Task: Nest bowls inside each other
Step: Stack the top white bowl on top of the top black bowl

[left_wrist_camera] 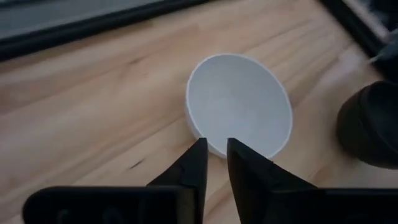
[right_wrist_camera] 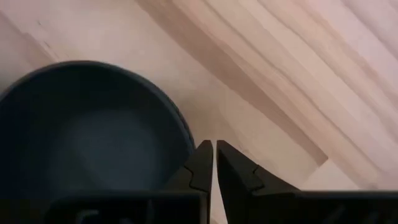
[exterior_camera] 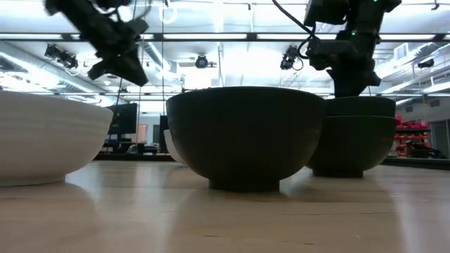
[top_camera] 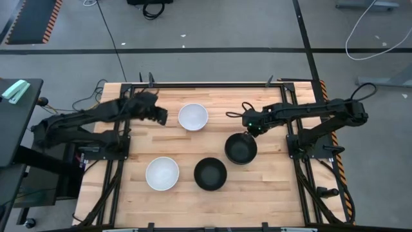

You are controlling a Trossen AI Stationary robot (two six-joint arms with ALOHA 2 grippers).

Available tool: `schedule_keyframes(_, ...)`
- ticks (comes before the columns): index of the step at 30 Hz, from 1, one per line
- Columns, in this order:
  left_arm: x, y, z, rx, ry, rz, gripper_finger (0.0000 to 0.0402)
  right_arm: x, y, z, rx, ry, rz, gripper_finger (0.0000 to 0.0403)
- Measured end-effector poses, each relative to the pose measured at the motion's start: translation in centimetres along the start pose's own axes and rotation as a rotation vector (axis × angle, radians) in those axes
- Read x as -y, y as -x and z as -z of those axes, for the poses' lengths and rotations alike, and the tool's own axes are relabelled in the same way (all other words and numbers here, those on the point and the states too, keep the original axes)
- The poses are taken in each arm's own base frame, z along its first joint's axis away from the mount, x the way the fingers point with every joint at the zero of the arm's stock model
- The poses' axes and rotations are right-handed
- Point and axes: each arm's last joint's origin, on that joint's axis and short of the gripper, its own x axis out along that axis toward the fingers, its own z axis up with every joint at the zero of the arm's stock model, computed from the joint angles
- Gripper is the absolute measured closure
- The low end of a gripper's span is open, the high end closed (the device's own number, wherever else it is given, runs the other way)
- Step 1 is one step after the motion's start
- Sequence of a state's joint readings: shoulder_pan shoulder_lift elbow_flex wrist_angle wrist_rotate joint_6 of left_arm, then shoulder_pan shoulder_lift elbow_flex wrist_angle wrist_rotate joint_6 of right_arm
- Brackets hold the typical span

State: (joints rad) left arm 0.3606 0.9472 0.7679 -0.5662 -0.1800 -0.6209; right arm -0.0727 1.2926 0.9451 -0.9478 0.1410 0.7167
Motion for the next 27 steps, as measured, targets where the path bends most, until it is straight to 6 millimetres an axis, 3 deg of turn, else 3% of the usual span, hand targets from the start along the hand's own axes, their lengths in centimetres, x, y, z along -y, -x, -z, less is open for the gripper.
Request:
schedule_keyframes(6, 0.2, -2.7, -3.7, -0.197, 0.065, 0.077, 0.0309, -0.9, 0.9, 1.2, 0.060, 0.086, 0.007, 0.0374)
schedule_keyframes(12, -0.4, -5.8, -6.7, -0.308, 0.128, 0.070, 0.0304, -1.0, 3.5, 2.6, 0.157, 0.101, -0.055, 0.0374)
schedule_keyframes(21, -1.3, -10.8, -7.4, -0.604, 0.092, -0.146, 0.0311, -0.2, 7.1, 4.9, 0.300, 0.069, -0.172, 0.0374)
schedule_keyframes(27, 0.2, -13.0, -8.3, -0.607, 0.072, -0.132, 0.0298, -0.1, 7.9, 5.5, 0.329, 0.083, -0.201, 0.0374)
